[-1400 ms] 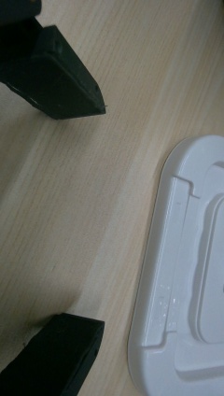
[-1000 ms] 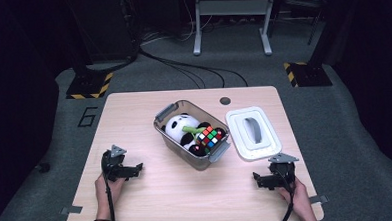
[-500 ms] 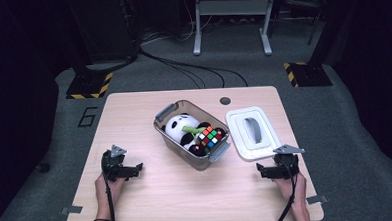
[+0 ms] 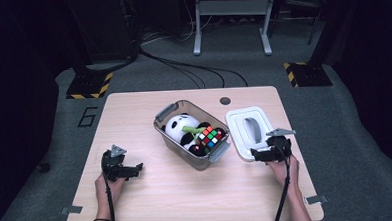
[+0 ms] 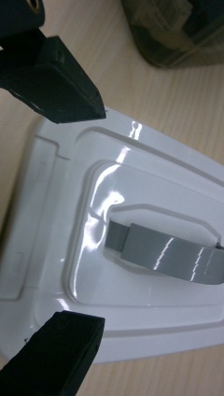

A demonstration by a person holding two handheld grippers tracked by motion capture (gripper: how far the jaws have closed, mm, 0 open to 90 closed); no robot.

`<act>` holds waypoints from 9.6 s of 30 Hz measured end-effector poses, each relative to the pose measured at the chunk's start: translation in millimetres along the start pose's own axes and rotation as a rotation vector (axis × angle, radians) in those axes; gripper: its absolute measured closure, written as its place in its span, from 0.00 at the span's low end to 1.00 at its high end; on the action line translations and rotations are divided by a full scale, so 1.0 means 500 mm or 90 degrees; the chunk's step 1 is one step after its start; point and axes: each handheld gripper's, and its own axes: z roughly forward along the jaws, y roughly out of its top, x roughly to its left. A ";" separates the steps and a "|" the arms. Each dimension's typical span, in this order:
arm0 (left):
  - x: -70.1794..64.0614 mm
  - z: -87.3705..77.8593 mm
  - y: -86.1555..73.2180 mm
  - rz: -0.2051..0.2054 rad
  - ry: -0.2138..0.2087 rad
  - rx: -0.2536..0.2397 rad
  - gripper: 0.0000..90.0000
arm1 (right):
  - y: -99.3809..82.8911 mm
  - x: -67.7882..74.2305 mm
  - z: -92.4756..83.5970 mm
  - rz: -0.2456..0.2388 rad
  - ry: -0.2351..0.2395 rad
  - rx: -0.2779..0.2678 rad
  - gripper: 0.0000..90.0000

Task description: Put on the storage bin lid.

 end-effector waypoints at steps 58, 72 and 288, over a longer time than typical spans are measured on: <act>-0.005 -0.003 -0.002 -0.003 0.005 -0.012 0.07 | 0.109 -0.050 0.064 0.088 -0.047 -0.023 0.74; -0.005 -0.003 -0.002 -0.002 0.004 -0.012 0.07 | 0.135 -0.052 0.034 0.063 -0.041 -0.034 0.74; -0.004 -0.001 -0.001 0.000 0.001 -0.017 0.07 | 0.164 0.179 -0.158 -0.088 0.093 -0.017 0.02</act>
